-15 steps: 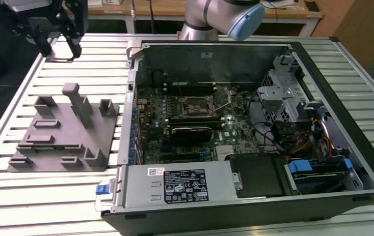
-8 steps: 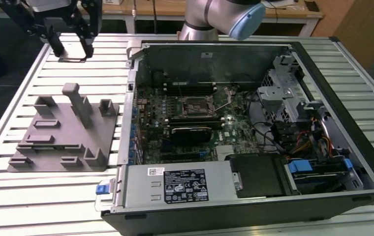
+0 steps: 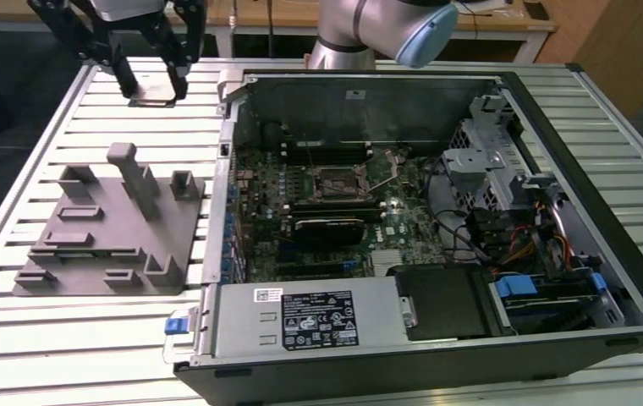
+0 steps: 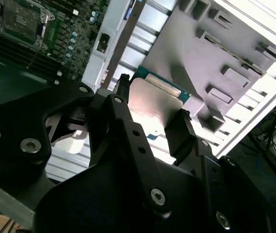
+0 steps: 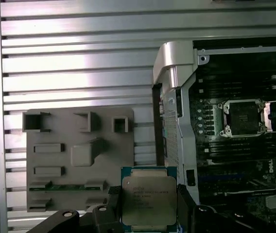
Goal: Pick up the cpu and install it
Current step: 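Pick up the cpu and move it towards the insertion slot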
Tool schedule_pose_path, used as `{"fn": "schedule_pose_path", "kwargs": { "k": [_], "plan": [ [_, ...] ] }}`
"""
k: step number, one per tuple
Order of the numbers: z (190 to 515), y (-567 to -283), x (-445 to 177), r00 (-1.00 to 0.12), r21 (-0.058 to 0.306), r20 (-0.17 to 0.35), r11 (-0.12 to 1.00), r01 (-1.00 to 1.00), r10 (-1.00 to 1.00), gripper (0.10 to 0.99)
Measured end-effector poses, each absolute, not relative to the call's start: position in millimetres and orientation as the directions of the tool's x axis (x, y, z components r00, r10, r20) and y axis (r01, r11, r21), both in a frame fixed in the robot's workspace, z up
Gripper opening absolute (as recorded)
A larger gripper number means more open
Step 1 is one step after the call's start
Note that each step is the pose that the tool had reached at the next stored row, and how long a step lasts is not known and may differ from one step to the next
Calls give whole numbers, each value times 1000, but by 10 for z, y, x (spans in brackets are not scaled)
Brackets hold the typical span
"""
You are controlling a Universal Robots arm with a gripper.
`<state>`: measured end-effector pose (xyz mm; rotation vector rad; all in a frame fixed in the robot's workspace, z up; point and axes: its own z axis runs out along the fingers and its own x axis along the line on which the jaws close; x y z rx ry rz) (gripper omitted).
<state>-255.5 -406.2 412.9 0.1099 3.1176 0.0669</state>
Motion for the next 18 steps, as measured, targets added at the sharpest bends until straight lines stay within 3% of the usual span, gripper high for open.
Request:
{"fn": "schedule_pose_path", "kwargs": {
  "k": [18],
  "plan": [
    [4130, -4061, -1962, -997, 44, -20, 997, 70, 71, 541]
  ]
}}
